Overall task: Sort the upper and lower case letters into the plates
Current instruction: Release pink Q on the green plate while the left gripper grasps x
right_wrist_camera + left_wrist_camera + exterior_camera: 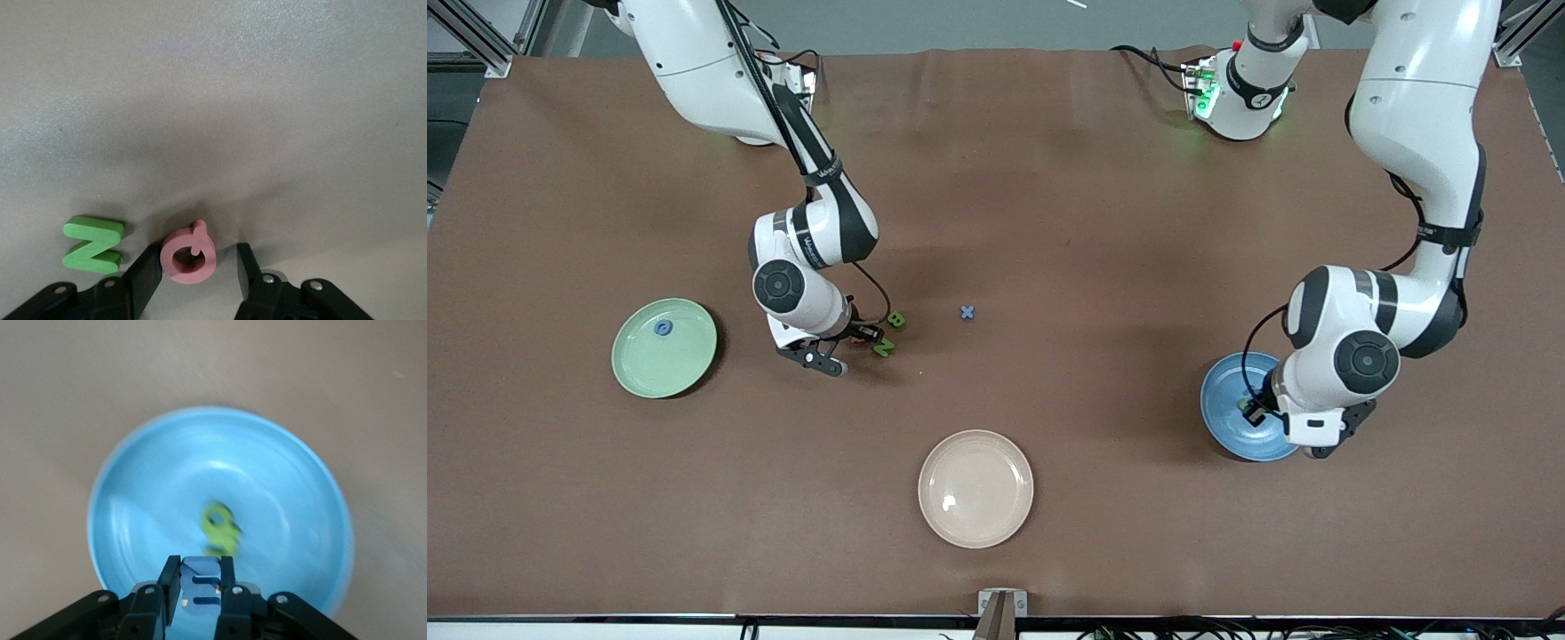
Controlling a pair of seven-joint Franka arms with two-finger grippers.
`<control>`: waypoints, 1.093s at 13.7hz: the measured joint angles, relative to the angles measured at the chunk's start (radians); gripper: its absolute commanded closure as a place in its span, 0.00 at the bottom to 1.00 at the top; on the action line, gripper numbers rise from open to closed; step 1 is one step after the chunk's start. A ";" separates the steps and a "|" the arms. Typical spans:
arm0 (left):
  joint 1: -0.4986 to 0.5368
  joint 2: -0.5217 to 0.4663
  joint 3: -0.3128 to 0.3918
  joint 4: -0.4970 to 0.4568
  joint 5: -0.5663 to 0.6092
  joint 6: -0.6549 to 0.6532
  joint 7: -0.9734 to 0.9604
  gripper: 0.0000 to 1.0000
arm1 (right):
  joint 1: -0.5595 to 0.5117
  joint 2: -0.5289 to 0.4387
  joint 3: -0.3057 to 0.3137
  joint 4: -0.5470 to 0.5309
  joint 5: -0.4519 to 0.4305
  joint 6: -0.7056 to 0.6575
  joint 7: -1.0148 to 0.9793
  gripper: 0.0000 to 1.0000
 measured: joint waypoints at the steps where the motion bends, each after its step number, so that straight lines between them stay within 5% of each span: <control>1: 0.005 0.007 -0.002 0.000 0.006 0.011 0.000 0.01 | 0.000 -0.001 -0.001 0.000 0.000 0.000 0.000 0.61; 6: -0.039 0.006 -0.191 0.013 0.007 0.014 -0.151 0.01 | 0.000 -0.007 -0.002 0.001 0.000 -0.003 0.000 0.80; 10: -0.253 0.009 -0.223 0.015 0.007 0.016 -0.449 0.10 | -0.003 -0.012 -0.019 0.014 0.000 -0.024 -0.035 0.80; 15: -0.448 0.061 -0.222 0.009 0.007 0.161 -0.931 0.14 | -0.058 -0.146 -0.199 0.008 -0.008 -0.215 -0.421 0.80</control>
